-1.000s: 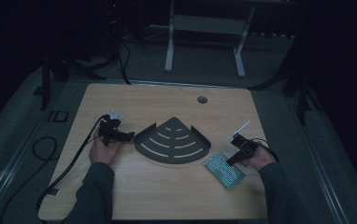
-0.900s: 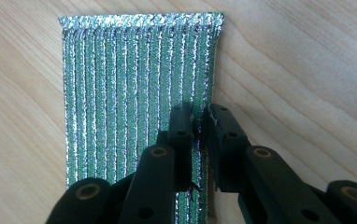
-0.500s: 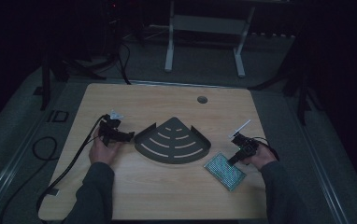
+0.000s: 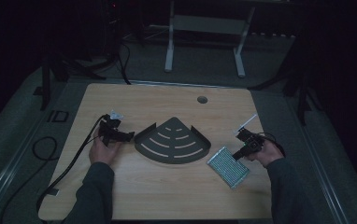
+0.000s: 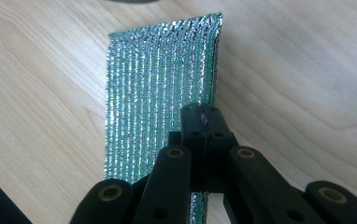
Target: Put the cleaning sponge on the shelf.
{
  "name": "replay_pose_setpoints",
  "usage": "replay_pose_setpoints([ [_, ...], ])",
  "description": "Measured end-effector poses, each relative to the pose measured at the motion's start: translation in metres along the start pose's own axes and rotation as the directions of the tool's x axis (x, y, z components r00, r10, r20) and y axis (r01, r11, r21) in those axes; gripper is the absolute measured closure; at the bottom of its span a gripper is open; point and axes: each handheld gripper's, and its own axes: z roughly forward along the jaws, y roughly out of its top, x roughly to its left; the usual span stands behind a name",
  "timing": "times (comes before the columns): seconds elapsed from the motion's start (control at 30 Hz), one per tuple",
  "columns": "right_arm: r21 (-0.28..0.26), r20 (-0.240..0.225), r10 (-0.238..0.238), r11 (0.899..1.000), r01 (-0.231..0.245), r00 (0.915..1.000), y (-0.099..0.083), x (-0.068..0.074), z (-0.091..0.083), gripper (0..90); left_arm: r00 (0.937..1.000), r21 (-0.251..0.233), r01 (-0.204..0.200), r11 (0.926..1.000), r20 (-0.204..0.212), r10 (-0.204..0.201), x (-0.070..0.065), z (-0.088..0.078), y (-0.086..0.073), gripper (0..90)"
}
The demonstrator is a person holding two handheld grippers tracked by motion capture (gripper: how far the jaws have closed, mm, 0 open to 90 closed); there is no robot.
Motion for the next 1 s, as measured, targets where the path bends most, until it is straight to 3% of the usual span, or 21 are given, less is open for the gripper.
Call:
replay_pose_setpoints([
  [0.33,-0.018,0.026,0.002,1.000,-0.002,0.9997,0.008,-0.002,-0.018,89.9,1.0000,0.000,0.000,1.0000,0.000,0.000,0.000,0.000,0.000,3.1],
  [1.0,-0.013,0.055,0.019,1.000,-0.019,0.9983,0.020,-0.008,-0.036,89.9,1.0000,0.000,0.000,1.0000,0.000,0.000,0.000,0.000,0.000,3.1],
])
